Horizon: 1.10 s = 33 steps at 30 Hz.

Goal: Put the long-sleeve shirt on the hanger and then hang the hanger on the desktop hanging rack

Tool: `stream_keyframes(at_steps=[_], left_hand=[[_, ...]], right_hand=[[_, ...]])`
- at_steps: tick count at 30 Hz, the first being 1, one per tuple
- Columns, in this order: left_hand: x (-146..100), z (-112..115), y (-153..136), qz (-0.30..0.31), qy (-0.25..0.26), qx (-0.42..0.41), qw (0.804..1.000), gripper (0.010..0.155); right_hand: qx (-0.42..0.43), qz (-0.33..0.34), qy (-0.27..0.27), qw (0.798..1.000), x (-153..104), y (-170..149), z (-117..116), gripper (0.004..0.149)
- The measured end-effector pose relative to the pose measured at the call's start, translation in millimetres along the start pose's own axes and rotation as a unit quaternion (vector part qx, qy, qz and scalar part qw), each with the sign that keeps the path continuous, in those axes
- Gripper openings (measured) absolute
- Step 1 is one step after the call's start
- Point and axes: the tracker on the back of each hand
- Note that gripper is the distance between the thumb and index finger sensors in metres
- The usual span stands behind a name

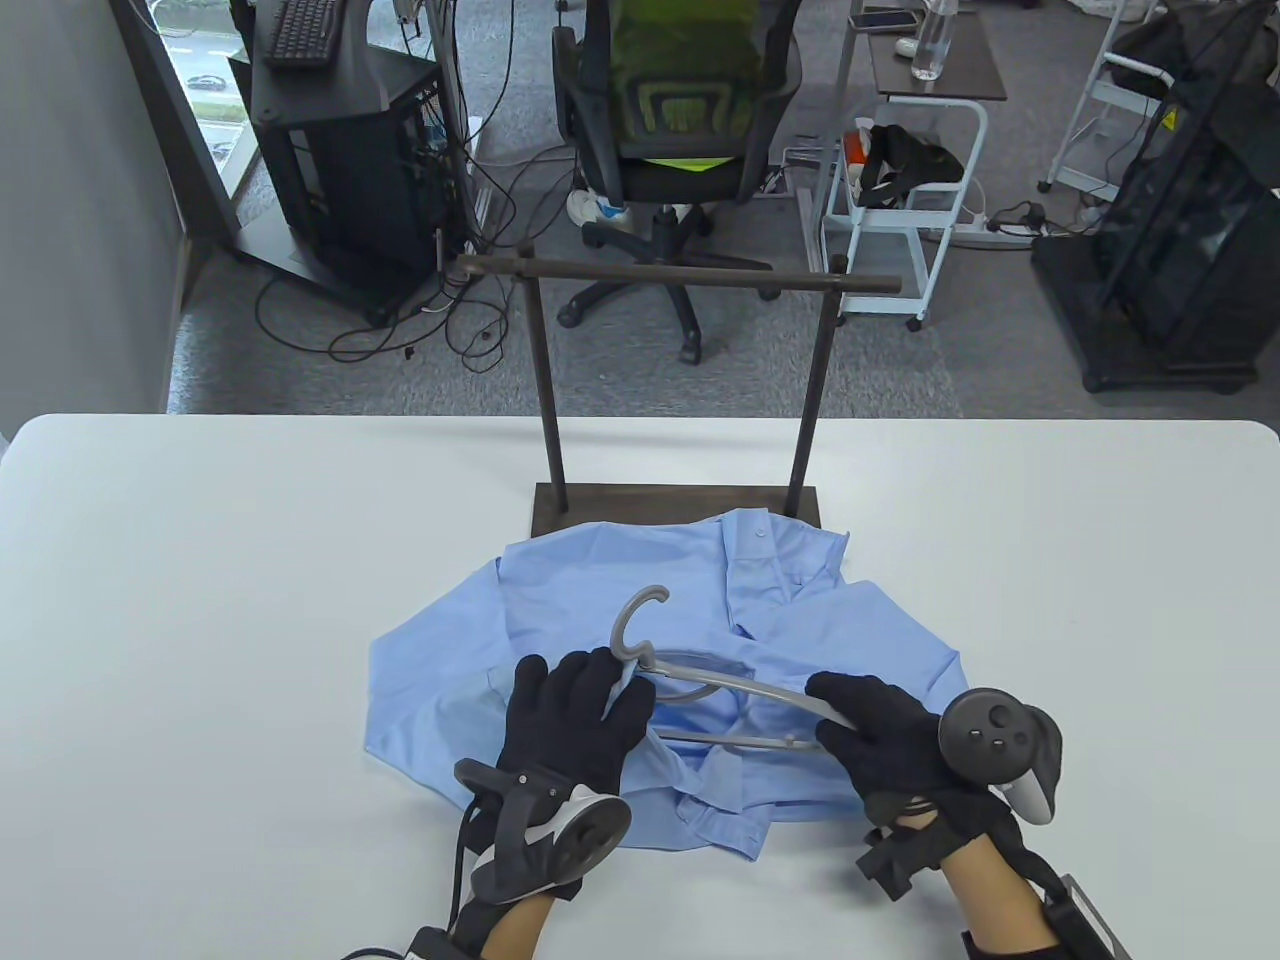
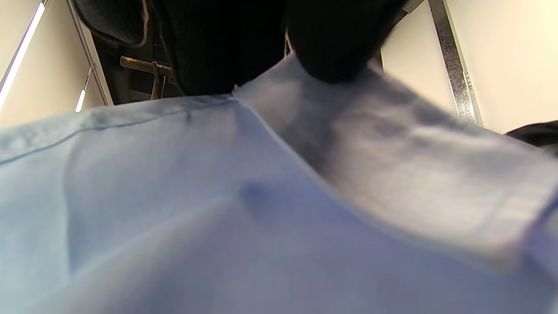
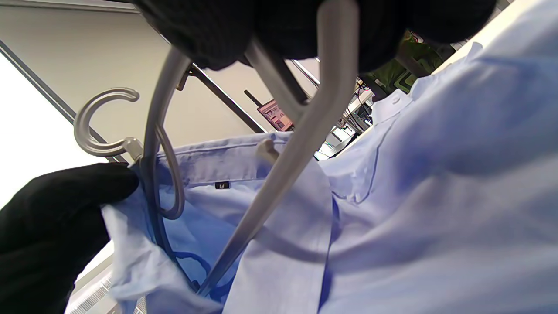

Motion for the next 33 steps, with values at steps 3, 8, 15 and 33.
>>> stream_keyframes(at_steps=[3,8,15,33], left_hand=[[-2,-4,-5,-0.001,0.019,-0.04,0.999,0.057],[-8,-16,-28,-0.062,0.081,-0.038,0.994,0.052],[-12,9,-67,-0.129,-0.024,-0.151,0.98,0.077],[-11,22,-57,-0.133,-0.014,-0.155,0.979,0.053]], right_hand=[[0.02,-0.006,-0.003,1.0,0,-6,-3,0.05],[0.04,0.005,-0.002,0.999,1,-12,-3,0.049],[0.022,0.04,0.001,0.999,1,-5,-5,0.048],[-0.199,0.124,-0.154,0.96,-26,74,-4,0.045]])
Point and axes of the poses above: the tracker on the back of each hand, its own y axis roughly to the thumb side, its own x axis roughly from the wrist to the fingertips, z = x × y, and after that the axes turned 4 degrees about z, right-handed
